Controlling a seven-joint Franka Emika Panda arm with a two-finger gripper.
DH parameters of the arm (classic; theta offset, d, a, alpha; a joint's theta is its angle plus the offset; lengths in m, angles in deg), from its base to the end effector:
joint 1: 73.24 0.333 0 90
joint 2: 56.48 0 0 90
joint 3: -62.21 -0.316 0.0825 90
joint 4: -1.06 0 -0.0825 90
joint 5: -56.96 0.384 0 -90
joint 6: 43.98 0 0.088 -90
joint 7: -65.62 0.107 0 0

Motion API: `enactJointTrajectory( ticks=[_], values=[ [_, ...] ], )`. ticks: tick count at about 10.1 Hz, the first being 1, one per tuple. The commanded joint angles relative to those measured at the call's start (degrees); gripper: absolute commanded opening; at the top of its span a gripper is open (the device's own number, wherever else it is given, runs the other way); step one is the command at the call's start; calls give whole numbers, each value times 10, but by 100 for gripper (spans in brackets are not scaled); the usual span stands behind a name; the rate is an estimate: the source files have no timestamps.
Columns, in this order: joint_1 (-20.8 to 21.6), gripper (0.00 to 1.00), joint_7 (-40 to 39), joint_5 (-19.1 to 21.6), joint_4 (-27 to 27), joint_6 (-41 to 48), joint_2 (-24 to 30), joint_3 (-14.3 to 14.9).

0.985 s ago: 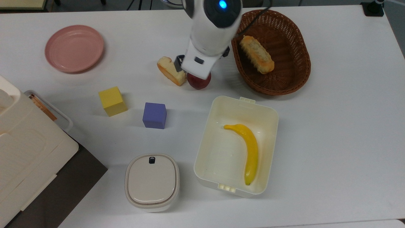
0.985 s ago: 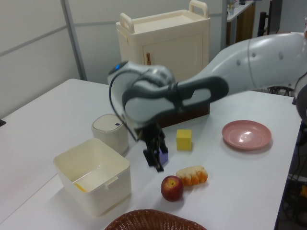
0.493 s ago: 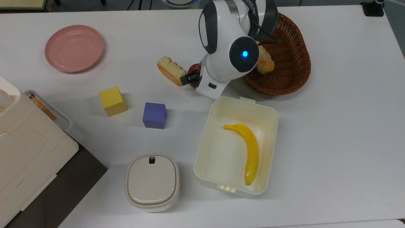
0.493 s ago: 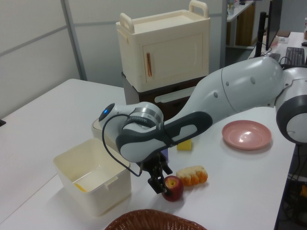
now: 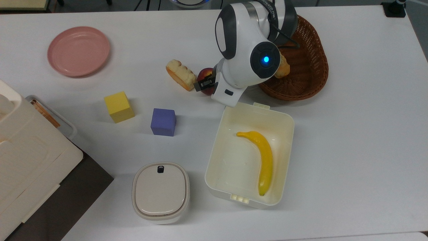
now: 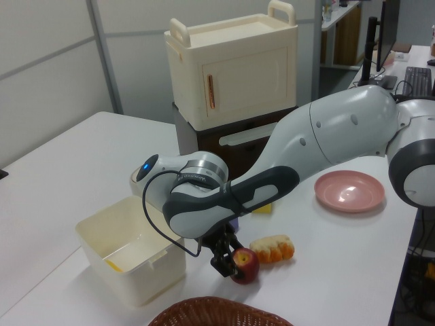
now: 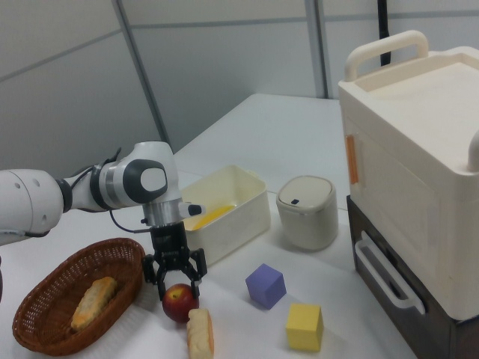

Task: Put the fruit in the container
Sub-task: 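Lift the apple and carry it over the cream container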

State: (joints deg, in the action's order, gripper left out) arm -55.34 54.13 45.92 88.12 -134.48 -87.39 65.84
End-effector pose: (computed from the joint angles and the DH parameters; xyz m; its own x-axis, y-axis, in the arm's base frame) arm 0.6247 0.1434 0.3219 0.7775 0.3927 -0.4913 0.5005 -0.8593 0.1053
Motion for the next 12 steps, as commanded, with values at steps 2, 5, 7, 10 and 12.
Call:
enactJointTrajectory(
  ticks=[2, 5, 7, 10, 12],
  values=[
    [3, 0, -7, 4, -36, 42, 73, 7],
    [-7, 0, 1, 51, -105, 37, 100, 22],
    [-11, 0, 69, 83, -138, -39, 99, 22],
    [-8, 11, 304, 114, -117, -294, 82, 16],
    [-5, 100, 365, 105, -117, -332, 78, 15]
  ],
)
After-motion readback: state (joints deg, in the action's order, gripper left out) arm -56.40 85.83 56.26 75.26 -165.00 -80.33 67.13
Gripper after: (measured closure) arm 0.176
